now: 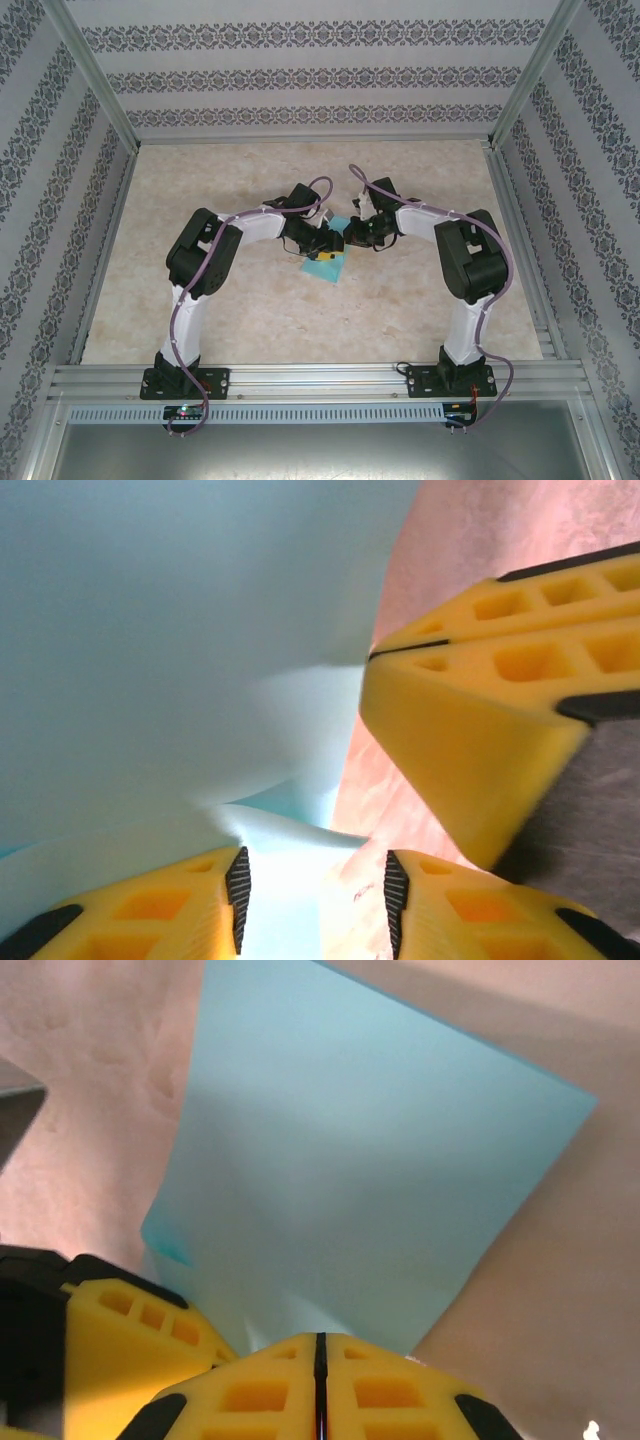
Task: Fold a paper plane with a square sheet of paper (pick it up from the middle)
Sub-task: Fold the triangle a second time at the center of the table.
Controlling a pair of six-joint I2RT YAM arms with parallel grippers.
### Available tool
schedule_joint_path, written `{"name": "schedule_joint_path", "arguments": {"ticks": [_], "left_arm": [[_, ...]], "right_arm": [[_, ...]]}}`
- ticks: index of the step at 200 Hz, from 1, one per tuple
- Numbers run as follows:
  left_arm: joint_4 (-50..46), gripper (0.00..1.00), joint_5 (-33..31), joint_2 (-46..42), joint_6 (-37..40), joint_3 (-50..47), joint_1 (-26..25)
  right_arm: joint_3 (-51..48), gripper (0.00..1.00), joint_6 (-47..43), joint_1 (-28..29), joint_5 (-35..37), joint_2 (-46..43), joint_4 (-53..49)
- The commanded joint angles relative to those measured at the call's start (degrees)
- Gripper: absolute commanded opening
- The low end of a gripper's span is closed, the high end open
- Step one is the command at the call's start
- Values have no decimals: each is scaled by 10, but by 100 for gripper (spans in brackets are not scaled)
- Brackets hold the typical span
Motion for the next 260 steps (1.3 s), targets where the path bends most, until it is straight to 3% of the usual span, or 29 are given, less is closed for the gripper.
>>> {"name": "schedule_joint_path", "arguments": {"ticks": [1, 38, 90, 136, 260], "left_arm": [[2, 45, -47, 15, 0, -27, -6], [22, 43, -45, 4, -1, -41, -6], [26, 22, -52, -10, 5, -51, -6], [20, 12, -51, -8, 15, -53, -6], [15, 10, -43, -22, 24, -55, -6]], "right_arm": [[-17, 9, 10, -9, -39, -34, 11], [-43, 9, 22, -20, -71, -55, 31], [-80, 7, 43, -18, -96, -73, 55], [-87, 5, 60, 1, -105, -59, 73], [-66, 3, 32, 12, -47, -1, 38]]}}
